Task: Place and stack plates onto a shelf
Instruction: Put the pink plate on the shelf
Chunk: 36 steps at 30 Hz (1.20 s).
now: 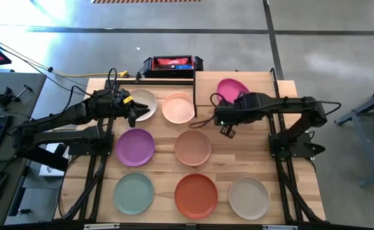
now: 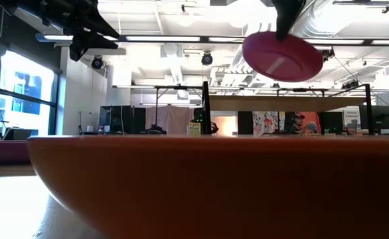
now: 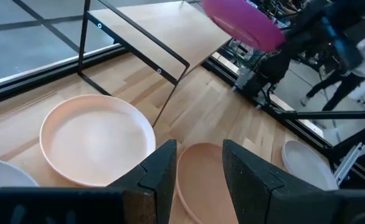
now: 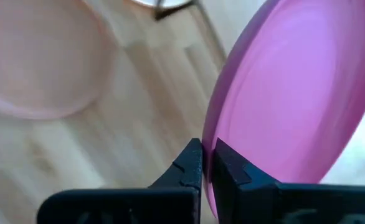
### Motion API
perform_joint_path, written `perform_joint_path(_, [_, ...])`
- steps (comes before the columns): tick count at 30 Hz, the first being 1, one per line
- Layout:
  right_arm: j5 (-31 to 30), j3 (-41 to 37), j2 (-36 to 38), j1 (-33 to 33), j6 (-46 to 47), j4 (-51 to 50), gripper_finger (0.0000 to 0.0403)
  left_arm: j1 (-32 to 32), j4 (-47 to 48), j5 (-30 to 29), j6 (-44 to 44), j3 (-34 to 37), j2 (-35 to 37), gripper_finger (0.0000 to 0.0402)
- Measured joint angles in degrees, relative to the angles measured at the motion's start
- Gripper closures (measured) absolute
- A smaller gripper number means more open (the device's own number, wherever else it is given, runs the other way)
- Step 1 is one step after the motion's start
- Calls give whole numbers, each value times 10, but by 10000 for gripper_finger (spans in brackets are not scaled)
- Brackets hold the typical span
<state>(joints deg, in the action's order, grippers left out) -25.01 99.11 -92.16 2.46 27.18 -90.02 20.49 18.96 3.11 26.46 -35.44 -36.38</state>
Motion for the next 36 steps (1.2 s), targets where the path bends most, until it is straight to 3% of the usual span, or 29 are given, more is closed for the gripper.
perform_joint_path(10, [-14,-80,1,-111,-128,0,403,0,0,0,0,0,0,284])
perform_joint_path(20, [-13,-210,52,-208,-146,22,403,0,0,-25,0,0,0,284])
perform_joint_path(27, [-11,-249,102,-232,-166,72,403,0,0,-44,0,0,0,284])
perform_joint_path(36, [8,-250,103,-233,-205,110,403,0,0,-55,0,0,0,284])
